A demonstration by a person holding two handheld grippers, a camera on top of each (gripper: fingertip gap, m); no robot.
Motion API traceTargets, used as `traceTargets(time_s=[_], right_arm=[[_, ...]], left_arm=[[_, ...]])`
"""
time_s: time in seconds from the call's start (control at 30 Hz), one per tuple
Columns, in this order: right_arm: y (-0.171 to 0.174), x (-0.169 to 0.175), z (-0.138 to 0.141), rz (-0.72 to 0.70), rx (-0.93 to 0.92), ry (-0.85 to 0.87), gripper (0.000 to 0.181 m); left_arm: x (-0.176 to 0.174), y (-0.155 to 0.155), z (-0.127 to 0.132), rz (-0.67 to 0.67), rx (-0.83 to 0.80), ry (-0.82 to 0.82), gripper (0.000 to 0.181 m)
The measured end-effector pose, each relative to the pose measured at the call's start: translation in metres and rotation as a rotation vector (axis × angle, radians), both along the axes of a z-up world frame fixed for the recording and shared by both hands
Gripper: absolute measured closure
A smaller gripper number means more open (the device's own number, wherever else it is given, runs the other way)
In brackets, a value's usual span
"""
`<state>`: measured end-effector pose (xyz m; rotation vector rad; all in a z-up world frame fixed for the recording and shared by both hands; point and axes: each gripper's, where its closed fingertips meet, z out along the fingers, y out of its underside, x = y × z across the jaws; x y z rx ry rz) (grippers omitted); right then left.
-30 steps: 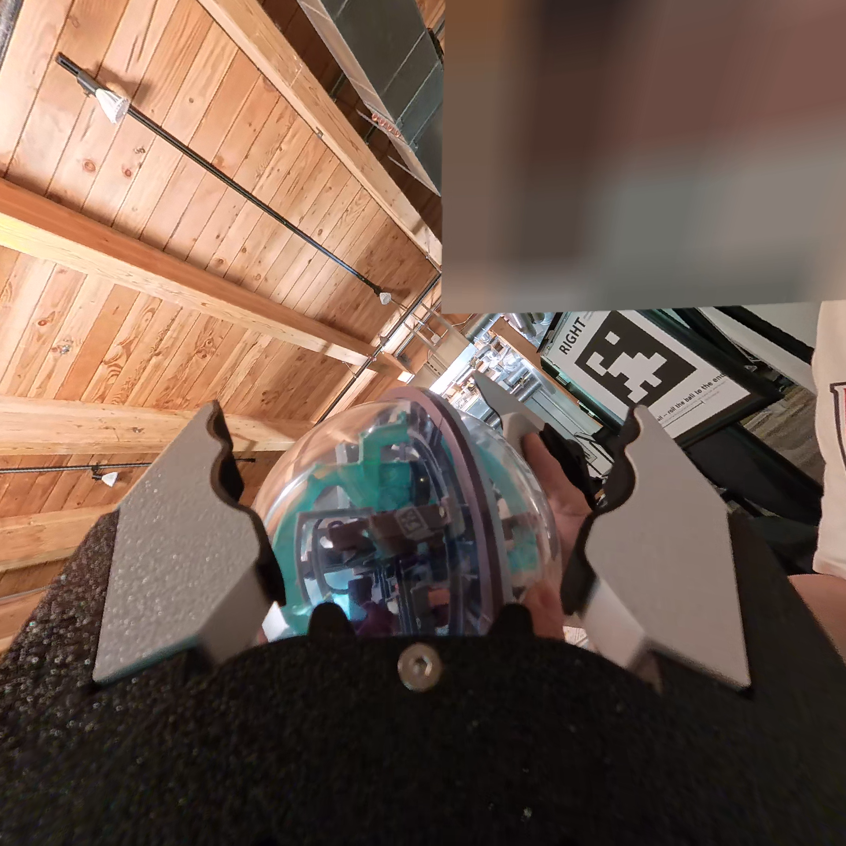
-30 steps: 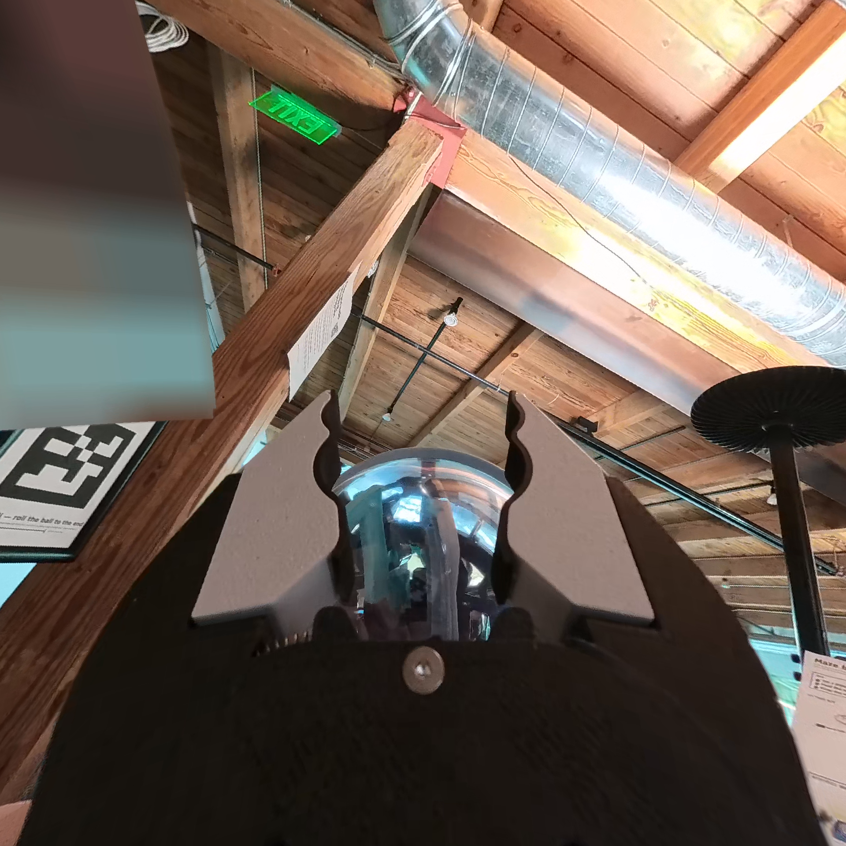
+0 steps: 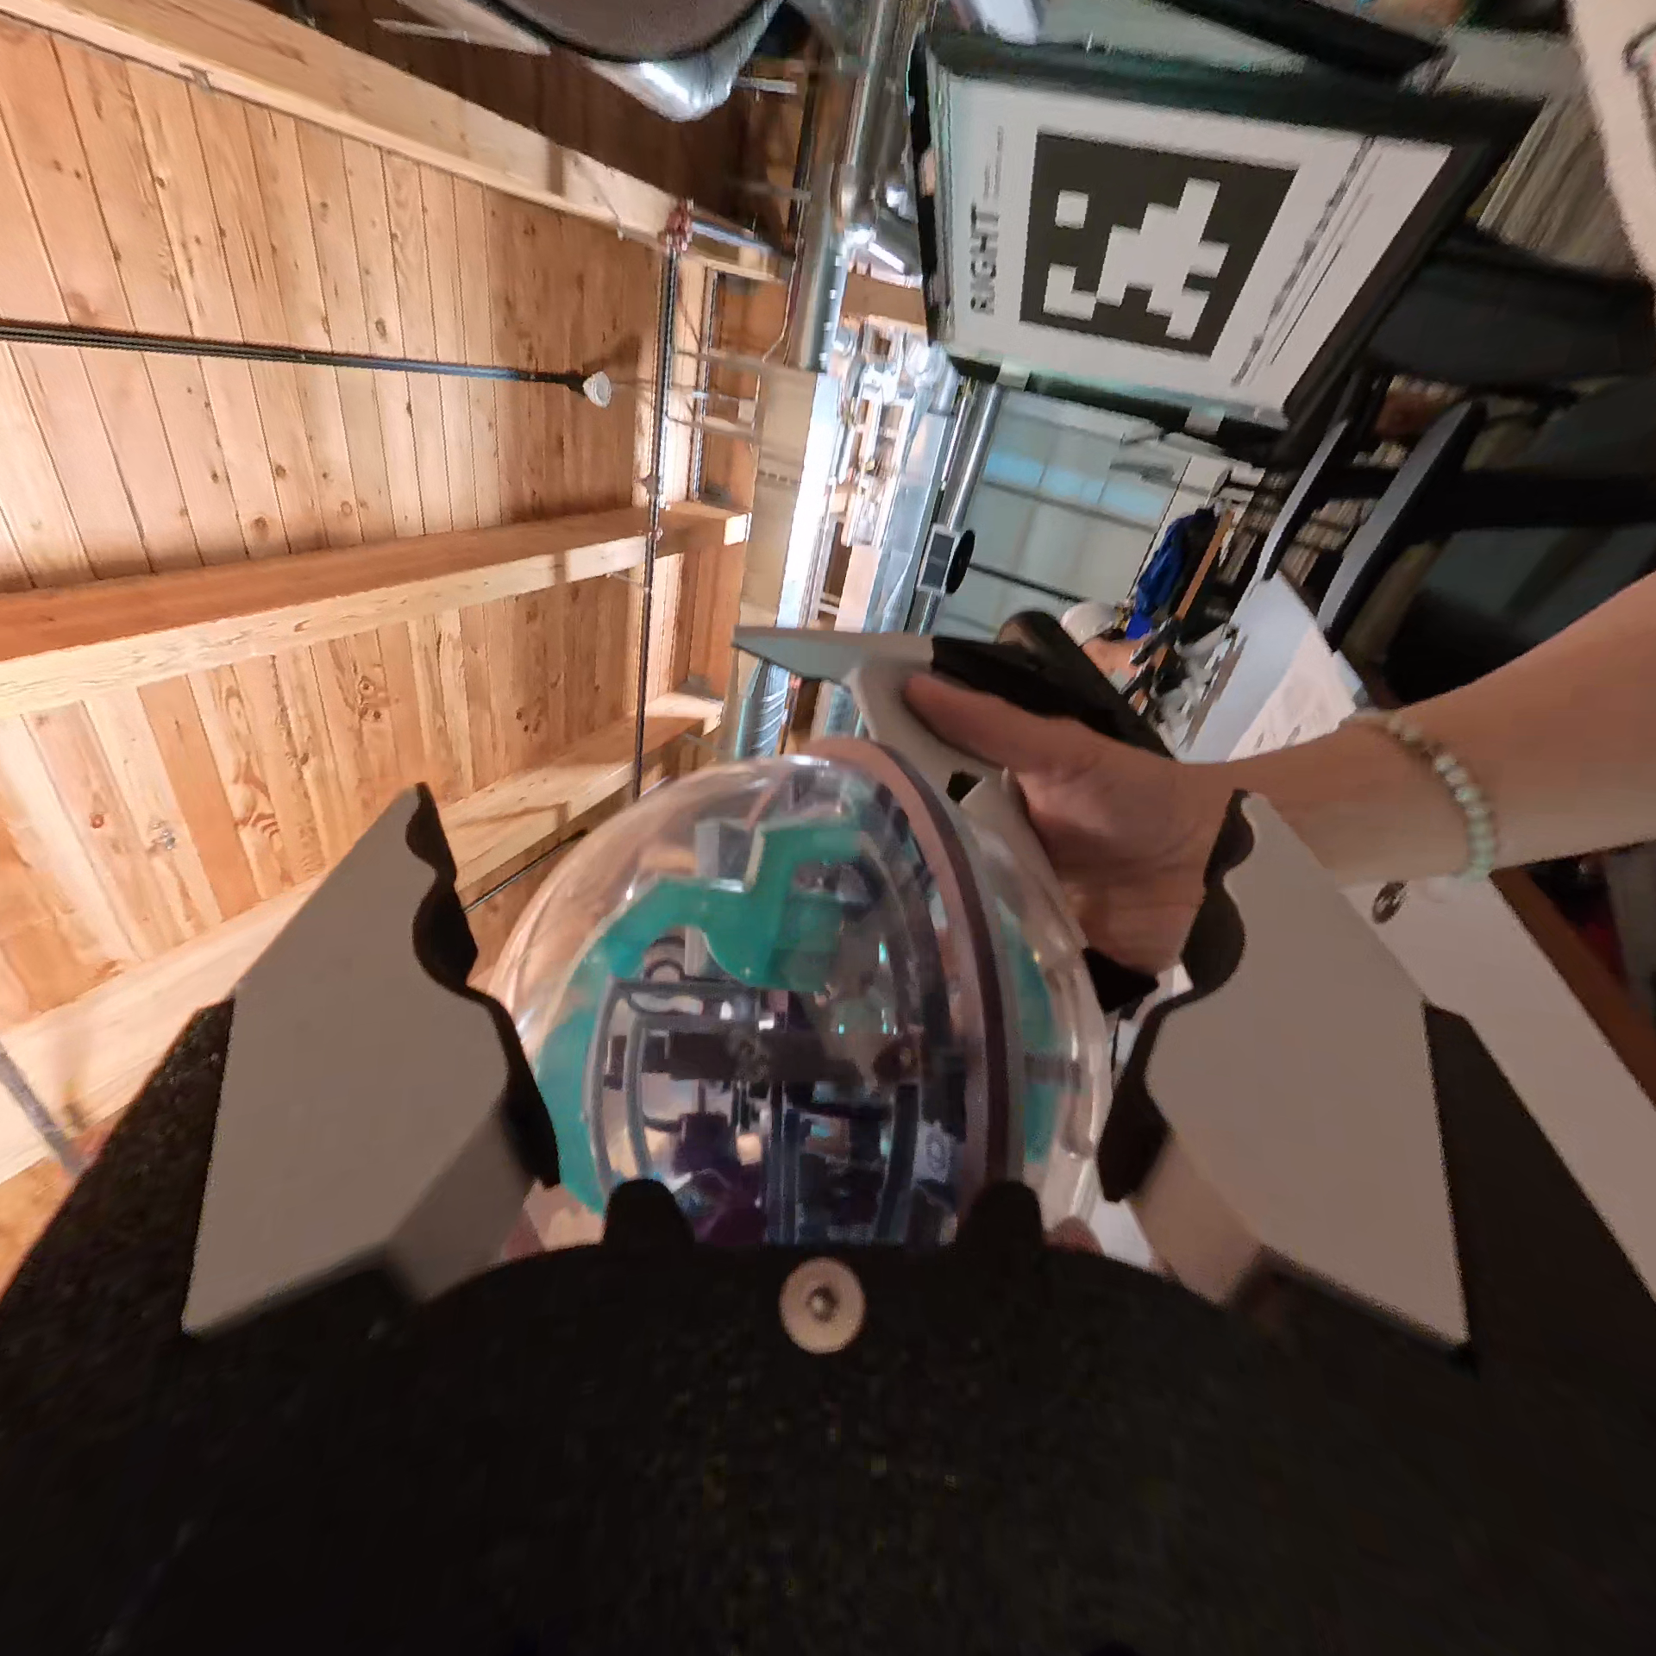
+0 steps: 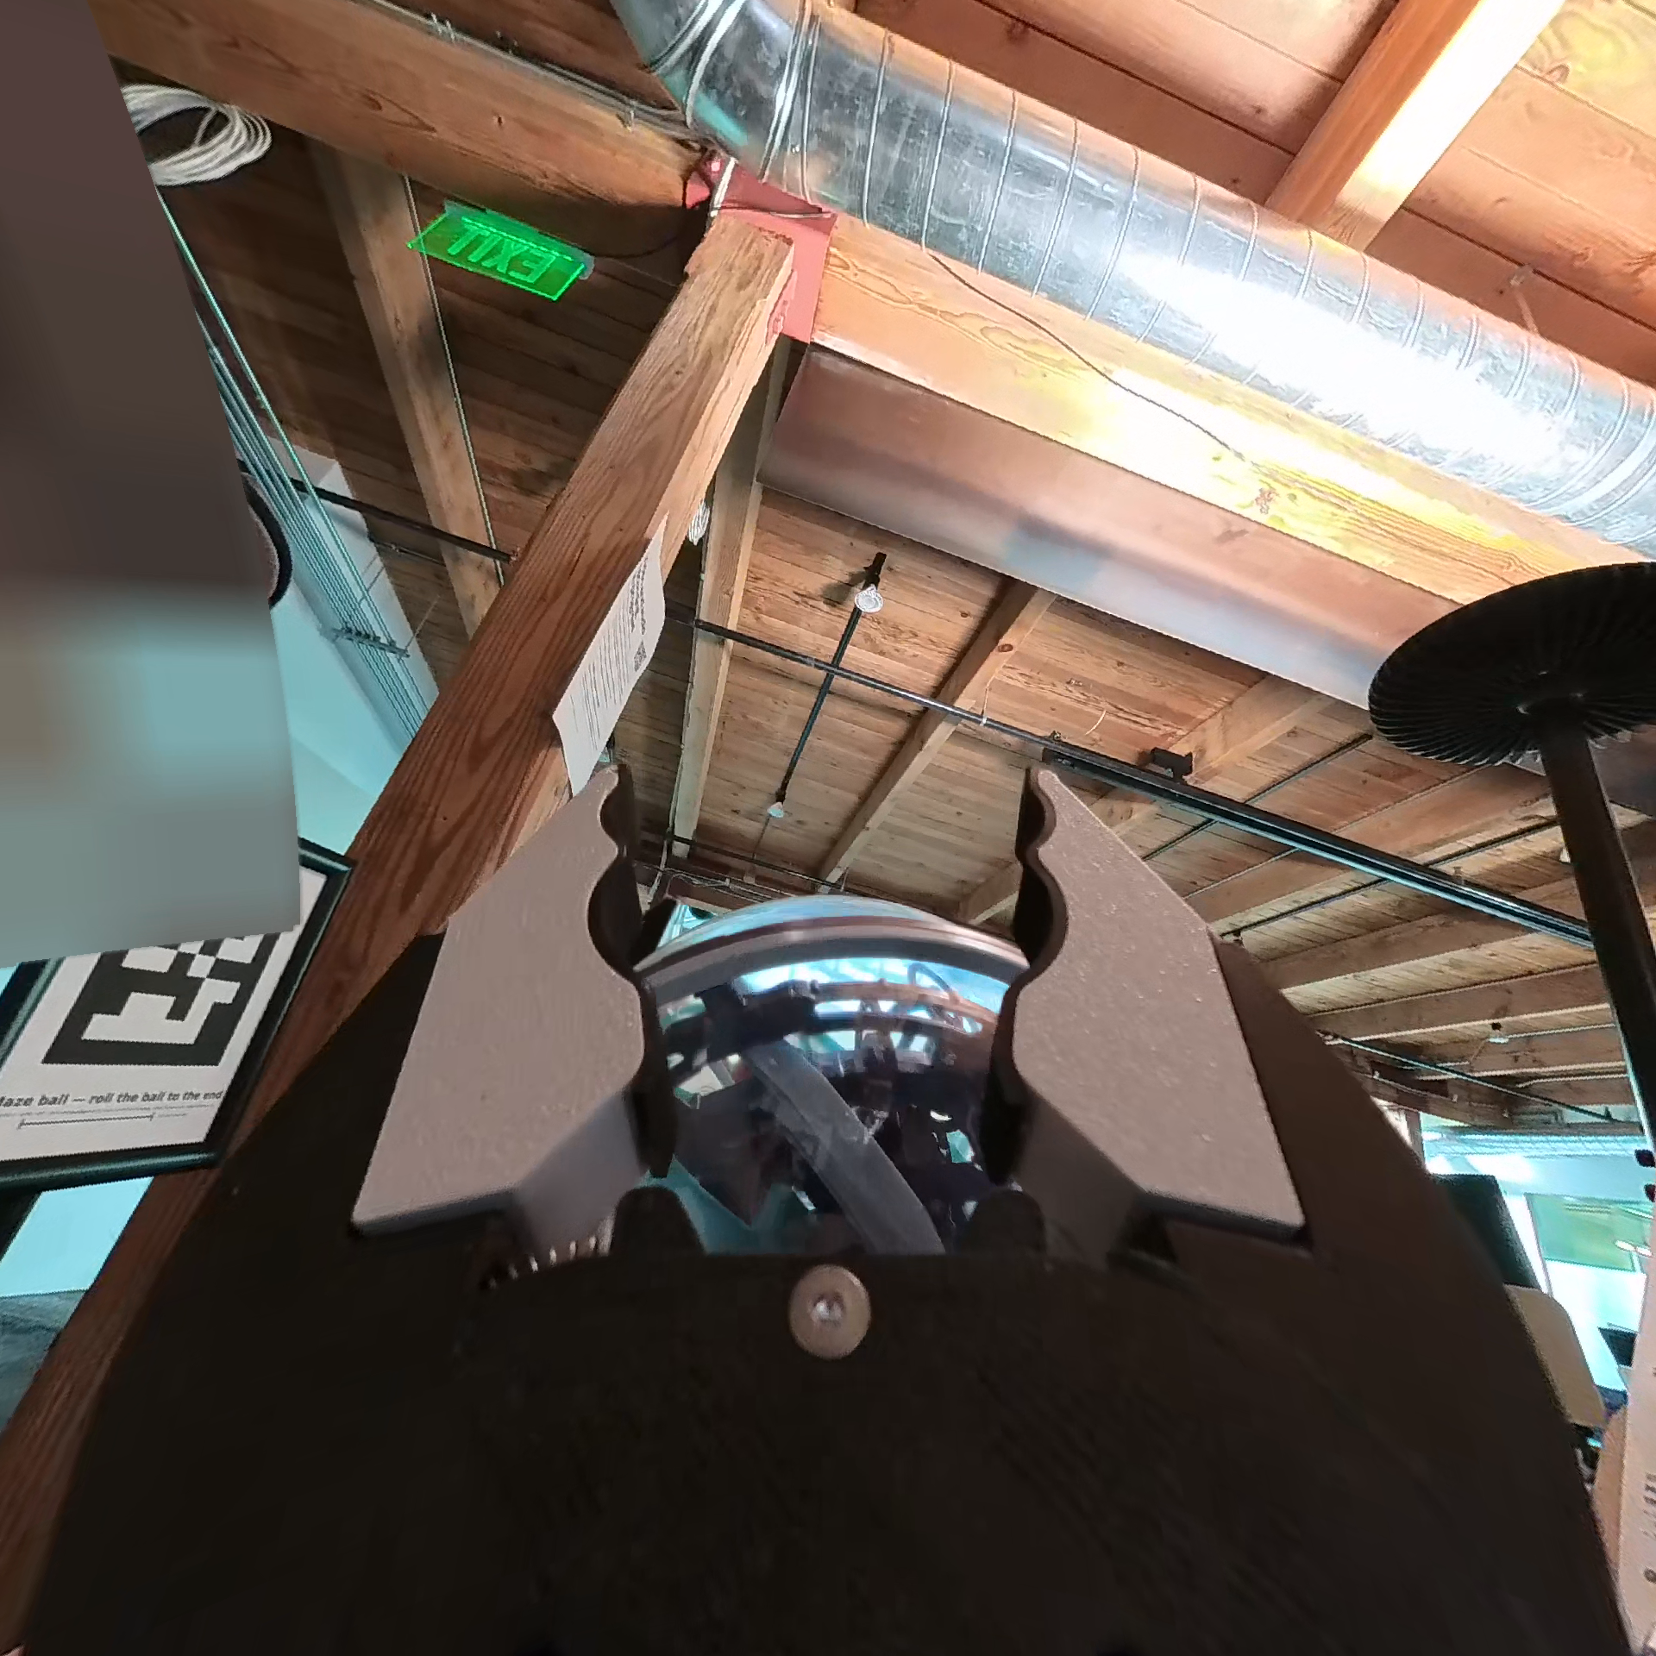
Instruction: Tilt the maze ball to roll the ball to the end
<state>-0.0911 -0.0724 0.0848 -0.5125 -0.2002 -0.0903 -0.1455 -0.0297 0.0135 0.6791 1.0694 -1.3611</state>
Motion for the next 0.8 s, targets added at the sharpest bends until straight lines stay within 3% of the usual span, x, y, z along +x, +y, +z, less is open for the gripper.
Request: traceTargets(time_s=[0.2,0.5,0.8], right_arm=[[0.002,0.018,-0.003,0.104,-0.022,0.088,0.094],[-0.002,0.030,-0.005,0.157,0.005,0.129,0.089],[-0.004,0.025,-0.010,0.196,0.053,0.087,0.088]], left_arm=[[-0.011,-0.005,-0.005,-0.036,0.059,-0.002,0.026],[-0.026,0.005,0.006,-0.185,-0.035,0.034,0.033],[-0.016,0.000,0.007,-0.042,-0.025,-0.049,0.024]])
